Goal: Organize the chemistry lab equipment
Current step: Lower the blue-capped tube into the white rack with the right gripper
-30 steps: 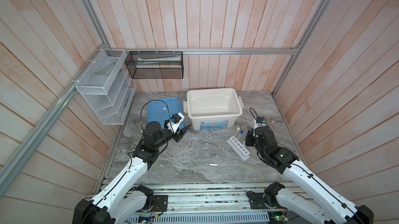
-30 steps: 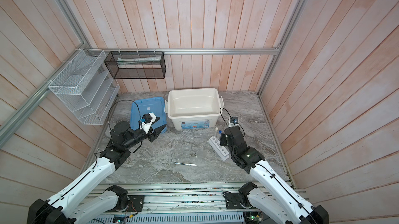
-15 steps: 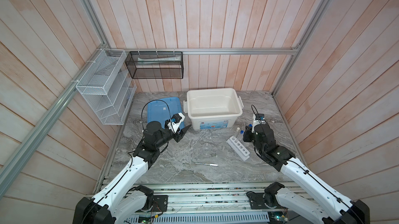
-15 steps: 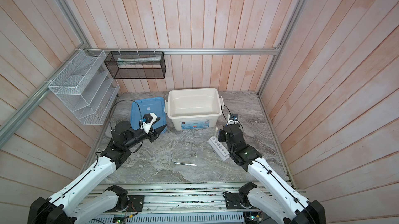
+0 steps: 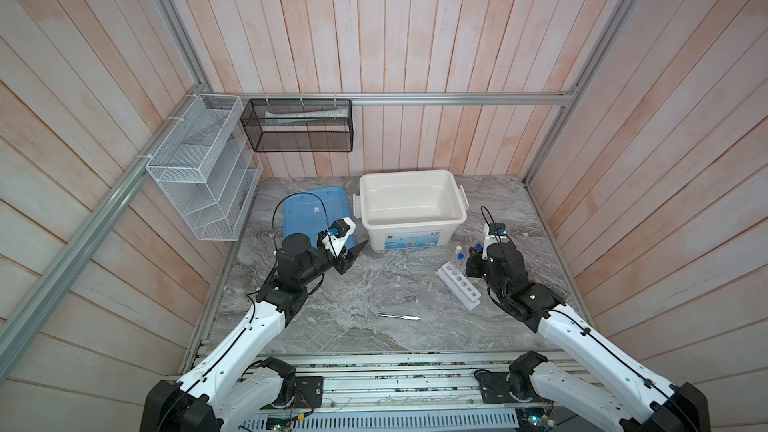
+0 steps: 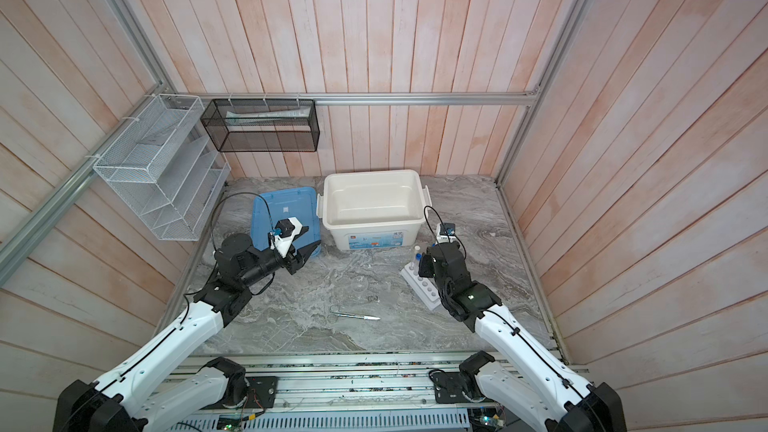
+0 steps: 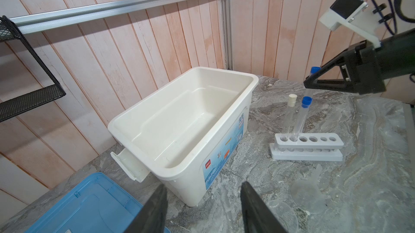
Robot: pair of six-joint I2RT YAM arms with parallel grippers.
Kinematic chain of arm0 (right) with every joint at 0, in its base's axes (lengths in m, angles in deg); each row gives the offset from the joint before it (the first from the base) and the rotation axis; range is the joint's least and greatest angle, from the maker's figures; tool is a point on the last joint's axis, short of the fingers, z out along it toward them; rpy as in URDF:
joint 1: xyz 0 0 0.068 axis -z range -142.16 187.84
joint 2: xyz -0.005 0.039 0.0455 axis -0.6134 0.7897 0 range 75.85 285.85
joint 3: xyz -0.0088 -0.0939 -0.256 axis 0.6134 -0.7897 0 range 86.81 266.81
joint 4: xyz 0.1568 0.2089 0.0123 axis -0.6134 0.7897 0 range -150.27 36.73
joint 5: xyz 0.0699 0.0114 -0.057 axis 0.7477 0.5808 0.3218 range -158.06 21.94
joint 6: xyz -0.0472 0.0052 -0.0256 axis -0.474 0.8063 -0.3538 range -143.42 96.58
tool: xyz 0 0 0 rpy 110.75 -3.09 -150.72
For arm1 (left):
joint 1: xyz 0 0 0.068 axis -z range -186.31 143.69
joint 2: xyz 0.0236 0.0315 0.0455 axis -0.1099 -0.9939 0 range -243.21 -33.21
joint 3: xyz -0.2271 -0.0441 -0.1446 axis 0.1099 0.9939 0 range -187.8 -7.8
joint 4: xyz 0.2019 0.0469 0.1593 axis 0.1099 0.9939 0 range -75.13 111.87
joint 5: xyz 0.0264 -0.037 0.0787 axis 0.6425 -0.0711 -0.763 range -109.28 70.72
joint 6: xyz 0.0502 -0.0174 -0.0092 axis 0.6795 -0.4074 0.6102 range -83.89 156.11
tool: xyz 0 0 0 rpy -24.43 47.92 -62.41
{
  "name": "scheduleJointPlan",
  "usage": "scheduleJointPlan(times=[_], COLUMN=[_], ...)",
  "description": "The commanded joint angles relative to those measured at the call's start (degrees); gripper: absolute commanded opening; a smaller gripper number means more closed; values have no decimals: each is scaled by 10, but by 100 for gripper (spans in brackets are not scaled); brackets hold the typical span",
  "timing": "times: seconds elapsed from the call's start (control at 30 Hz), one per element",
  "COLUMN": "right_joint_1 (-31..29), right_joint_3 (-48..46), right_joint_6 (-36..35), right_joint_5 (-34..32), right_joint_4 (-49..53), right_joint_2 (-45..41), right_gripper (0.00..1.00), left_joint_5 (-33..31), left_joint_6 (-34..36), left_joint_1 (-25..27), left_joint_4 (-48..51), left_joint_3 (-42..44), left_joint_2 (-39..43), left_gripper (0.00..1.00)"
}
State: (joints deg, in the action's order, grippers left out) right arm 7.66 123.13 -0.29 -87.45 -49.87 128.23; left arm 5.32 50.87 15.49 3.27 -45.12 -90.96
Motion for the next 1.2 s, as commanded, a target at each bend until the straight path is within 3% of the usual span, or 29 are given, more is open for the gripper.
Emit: scheduleJointPlan(times=[0.0,1.17], right_joint_1=[3,0], right_joint_3=[-8,-23], right_joint_6=[13,8], right_joint_5=[9,12], right_joint_4=[-1,18], right_joint_2=[-7,-8], right_gripper=[8,8], left_joint_5=[0,4], left_joint_6=[-1,-4], left_joint_1=[-2,-2], left_joint_4=[-4,-3], left_joint_3=[1,-3], left_joint_2=[-4,-11], left_gripper=[54,54])
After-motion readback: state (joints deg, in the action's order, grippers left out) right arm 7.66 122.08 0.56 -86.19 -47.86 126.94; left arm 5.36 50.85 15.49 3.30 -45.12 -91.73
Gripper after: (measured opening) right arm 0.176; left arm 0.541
